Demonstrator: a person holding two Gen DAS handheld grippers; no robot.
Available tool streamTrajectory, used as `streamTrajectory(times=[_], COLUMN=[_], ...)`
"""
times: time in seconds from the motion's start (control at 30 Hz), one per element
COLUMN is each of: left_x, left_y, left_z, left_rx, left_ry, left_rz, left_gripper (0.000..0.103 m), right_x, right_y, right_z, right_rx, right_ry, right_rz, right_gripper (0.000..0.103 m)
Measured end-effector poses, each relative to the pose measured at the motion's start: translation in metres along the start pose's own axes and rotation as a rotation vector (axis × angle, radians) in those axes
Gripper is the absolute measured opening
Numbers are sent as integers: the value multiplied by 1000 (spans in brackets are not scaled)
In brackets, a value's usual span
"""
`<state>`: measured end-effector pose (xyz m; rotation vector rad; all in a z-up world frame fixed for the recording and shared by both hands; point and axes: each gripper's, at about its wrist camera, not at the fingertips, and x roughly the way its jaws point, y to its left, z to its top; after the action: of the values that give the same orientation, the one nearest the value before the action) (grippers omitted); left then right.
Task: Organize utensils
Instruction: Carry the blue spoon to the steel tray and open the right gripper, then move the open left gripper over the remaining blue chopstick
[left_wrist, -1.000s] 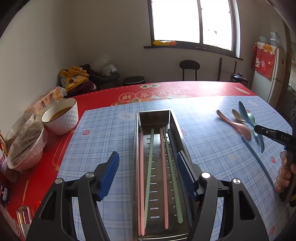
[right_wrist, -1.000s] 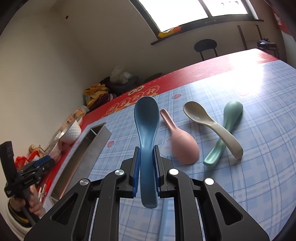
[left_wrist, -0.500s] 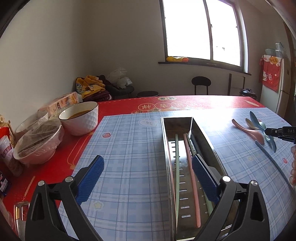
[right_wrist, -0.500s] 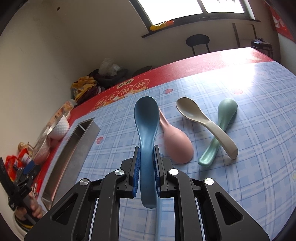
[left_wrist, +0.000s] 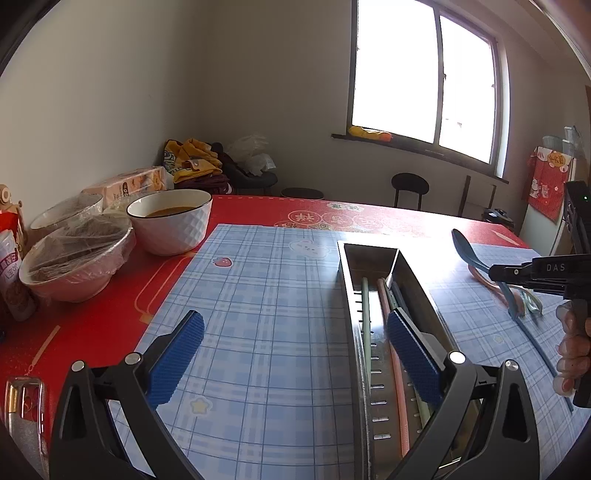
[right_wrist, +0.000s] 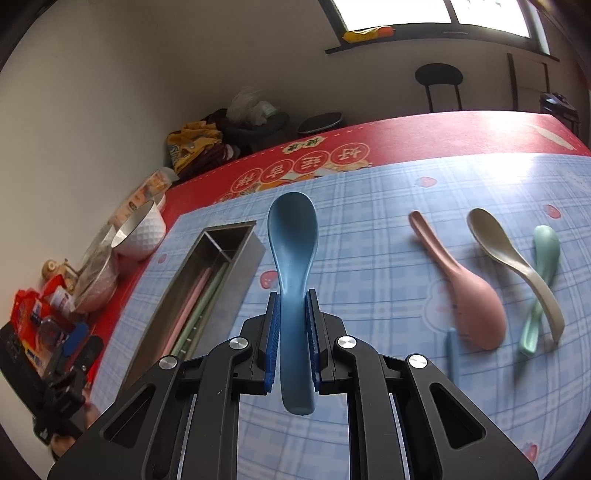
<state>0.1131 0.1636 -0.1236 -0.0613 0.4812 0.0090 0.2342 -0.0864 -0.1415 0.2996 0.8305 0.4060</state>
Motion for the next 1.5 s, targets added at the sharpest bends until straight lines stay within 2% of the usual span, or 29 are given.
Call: streamTrajectory(times=[0.23,0.4,0.97,1.1,1.2,1.27,1.3,1.33,1.4,1.5], left_x=[0,1,3,3,3,1,0,0,0,1], left_y=[1,3,5,2,-1,-1,-1,-1,0,4], left_z=[0,1,1,0,0,0,0,0,0,0], left_rx=[-15,-25,-19,-6,7,9,9,8,2,-14], left_ry=[0,9,5,6,6,-3,-6,-6,-5,-3], left_rz=[7,7,9,27,41,37,35,34,27,10], left_gripper=[97,97,97,97,97,97,97,97,97,97], right_x=[43,66,97,94,89,82,78,73,60,42], right_y=[60,81,81,82,83,82,82,81,80,76], right_z=[12,9,4,5,3,1,0,-1,-3,-4], right_rx=[-82,-101,-28,-47,-71,-91,-103,-116,-144,-191], right_ry=[52,98,165,149,150,140,130,119,85,40], right_rz=[17,5,-25,-36,-10,2,4,4,15,-3], right_gripper=[14,14,14,16,16,19,25,36,48,55])
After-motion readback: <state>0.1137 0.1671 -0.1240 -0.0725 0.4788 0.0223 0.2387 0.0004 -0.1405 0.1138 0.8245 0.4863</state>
